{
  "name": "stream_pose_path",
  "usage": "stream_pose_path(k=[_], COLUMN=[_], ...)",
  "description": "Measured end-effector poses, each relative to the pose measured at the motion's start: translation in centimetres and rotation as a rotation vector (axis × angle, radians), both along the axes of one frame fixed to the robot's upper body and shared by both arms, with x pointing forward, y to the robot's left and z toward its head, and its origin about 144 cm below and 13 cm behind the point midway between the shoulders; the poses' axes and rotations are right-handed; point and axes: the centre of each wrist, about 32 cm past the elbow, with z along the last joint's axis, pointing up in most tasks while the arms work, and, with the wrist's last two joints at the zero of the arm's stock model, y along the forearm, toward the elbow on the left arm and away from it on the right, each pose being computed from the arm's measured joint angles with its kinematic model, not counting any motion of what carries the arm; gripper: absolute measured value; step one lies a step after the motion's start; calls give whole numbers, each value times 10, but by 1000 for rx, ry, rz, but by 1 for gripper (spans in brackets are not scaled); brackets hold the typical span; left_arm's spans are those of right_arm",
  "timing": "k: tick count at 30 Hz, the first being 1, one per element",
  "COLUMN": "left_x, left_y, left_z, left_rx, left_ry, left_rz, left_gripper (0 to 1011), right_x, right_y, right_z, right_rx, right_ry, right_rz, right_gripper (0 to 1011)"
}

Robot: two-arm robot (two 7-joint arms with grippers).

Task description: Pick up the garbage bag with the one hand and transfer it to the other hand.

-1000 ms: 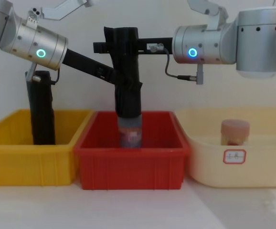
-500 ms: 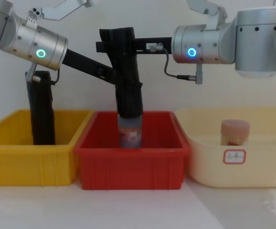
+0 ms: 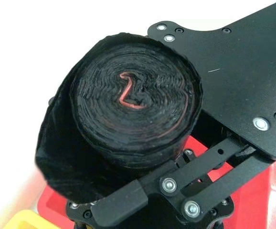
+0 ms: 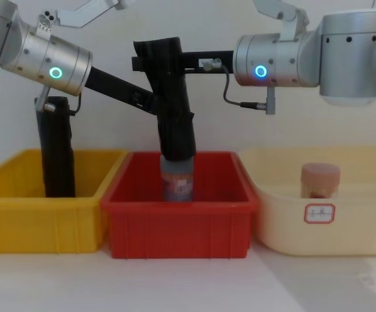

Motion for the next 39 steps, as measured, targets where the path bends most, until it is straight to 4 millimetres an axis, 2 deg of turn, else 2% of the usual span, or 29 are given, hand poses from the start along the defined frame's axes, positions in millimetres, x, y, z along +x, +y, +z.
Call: stream_pose_path(k=[4,39], left_x=[0,0], left_y=[0,0], left_z=[0,0], left_rx=[0,0], left_ry=[0,0], left_rz=[0,0], left_gripper=[401,401], right_x=[0,0], right_y=[0,1], right_z=[0,0], right_rx=[0,0], right_ry=[0,0], right_rz=[1,2], right_gripper=[580,580])
